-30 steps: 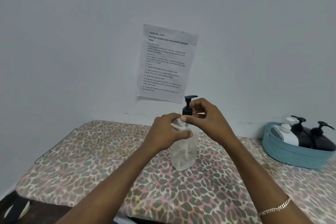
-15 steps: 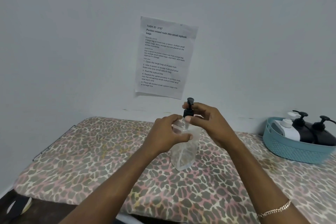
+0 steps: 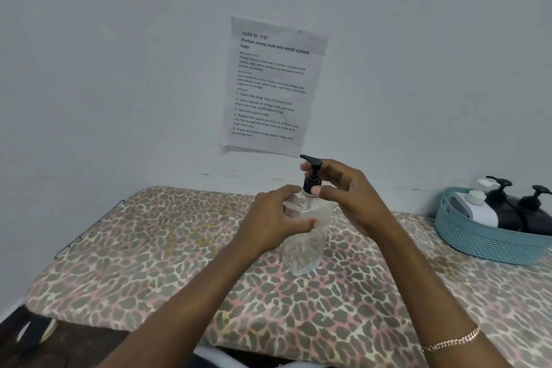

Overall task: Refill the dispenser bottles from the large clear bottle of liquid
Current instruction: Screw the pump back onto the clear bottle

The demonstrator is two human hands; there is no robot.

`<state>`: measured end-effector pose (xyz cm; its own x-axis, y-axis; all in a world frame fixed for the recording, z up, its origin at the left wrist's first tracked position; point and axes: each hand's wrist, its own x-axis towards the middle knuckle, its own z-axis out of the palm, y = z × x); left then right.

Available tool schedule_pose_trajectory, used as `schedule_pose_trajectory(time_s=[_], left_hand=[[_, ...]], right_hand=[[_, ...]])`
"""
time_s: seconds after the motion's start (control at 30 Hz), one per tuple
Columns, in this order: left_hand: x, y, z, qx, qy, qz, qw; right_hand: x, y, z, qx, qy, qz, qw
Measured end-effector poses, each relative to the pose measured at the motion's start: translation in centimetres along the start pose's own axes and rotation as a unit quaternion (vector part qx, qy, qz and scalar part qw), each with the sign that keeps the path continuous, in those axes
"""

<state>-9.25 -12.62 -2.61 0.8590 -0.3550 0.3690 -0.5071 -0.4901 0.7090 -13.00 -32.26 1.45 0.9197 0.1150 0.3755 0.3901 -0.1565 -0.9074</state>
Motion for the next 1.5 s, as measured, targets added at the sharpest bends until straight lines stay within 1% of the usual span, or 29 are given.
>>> schedule_pose_trajectory(time_s=[0.03, 0.1, 0.17, 0.27, 0.33, 0.4, 0.43, 0.5, 0.57, 0.6, 0.67, 0.77, 0.83, 0.87, 0.93, 1.0, 1.07, 1.17, 1.27, 1.4, 1.5], left_hand=[[0.0, 0.0, 0.0, 0.000, 0.003, 0.001, 1.000], [-0.1, 0.1, 0.0, -0.002, 0.006, 0.001, 1.000], [-0.2, 0.2, -0.1, -0.004, 0.007, 0.002, 1.000], [-0.3, 0.2, -0.1, -0.006, 0.008, 0.001, 1.000], [-0.3, 0.3, 0.0, -0.006, 0.006, 0.000, 1.000], [-0.3, 0.2, 0.0, -0.006, 0.006, 0.001, 1.000], [-0.3, 0.2, 0.0, -0.006, 0.006, 0.002, 1.000], [-0.2, 0.1, 0.0, -0.009, 0.004, 0.000, 1.000], [-0.1, 0.0, 0.0, -0.005, 0.004, 0.002, 1.000], [-0.1, 0.1, 0.0, -0.004, 0.004, 0.004, 1.000], [-0.2, 0.1, -0.1, -0.003, 0.006, 0.007, 1.000], [-0.2, 0.0, -0.1, -0.011, 0.004, 0.006, 1.000], [-0.3, 0.0, -0.1, -0.014, 0.001, 0.004, 1.000], [-0.3, 0.0, -0.1, -0.013, 0.000, 0.004, 1.000], [-0.2, 0.0, -0.1, -0.012, 0.002, 0.006, 1.000], [-0.1, -0.1, 0.0, -0.009, 0.004, 0.008, 1.000], [0.0, -0.2, 0.1, -0.005, 0.006, 0.010, 1.000], [0.0, -0.3, 0.1, 0.001, 0.009, 0.008, 1.000], [0.0, -0.4, 0.0, -0.002, 0.017, 0.004, 1.000], [0.0, -0.3, 0.1, -0.002, 0.019, 0.001, 1.000], [0.0, -0.1, 0.5, -0.010, 0.021, -0.005, 1.000]], right_hand=[[-0.1, -0.2, -0.3, 0.018, -0.009, -0.001, 1.000], [-0.1, -0.3, -0.5, 0.015, 0.003, 0.000, 1.000], [0.1, -0.2, -0.1, -0.008, 0.039, 0.001, 0.999], [0.3, 0.1, 1.3, -0.071, 0.093, 0.007, 0.993], [0.2, 0.2, 2.0, -0.095, 0.110, 0.016, 0.989], [0.1, 0.2, 1.9, -0.104, 0.091, 0.020, 0.990], [0.2, 0.3, 1.6, -0.089, 0.070, 0.018, 0.993], [0.1, 0.3, 0.6, -0.013, 0.022, 0.004, 1.000], [-0.2, 0.3, -0.1, 0.034, 0.000, -0.005, 0.999], [-0.3, 0.3, -0.3, 0.042, 0.002, -0.006, 0.999], [-0.2, 0.2, 0.0, 0.032, 0.031, -0.007, 0.999], [0.1, 0.3, 1.2, -0.038, 0.082, -0.009, 0.996], [0.2, 0.4, 1.8, -0.071, 0.097, -0.013, 0.993], [0.2, 0.4, 1.9, -0.079, 0.094, -0.012, 0.992], [0.1, 0.2, 1.5, -0.070, 0.060, 0.000, 0.996], [-0.1, 0.1, 0.5, -0.020, 0.011, 0.010, 1.000], [-0.2, -0.1, -0.2, 0.014, -0.006, 0.015, 1.000], [0.0, 0.0, 0.1, 0.008, 0.035, 0.008, 0.999], [0.1, 0.2, 1.3, -0.021, 0.085, 0.004, 0.996], [-0.2, -0.1, 2.2, -0.055, 0.127, 0.005, 0.990], [-0.9, -0.2, 3.2, -0.076, 0.189, 0.004, 0.979]])
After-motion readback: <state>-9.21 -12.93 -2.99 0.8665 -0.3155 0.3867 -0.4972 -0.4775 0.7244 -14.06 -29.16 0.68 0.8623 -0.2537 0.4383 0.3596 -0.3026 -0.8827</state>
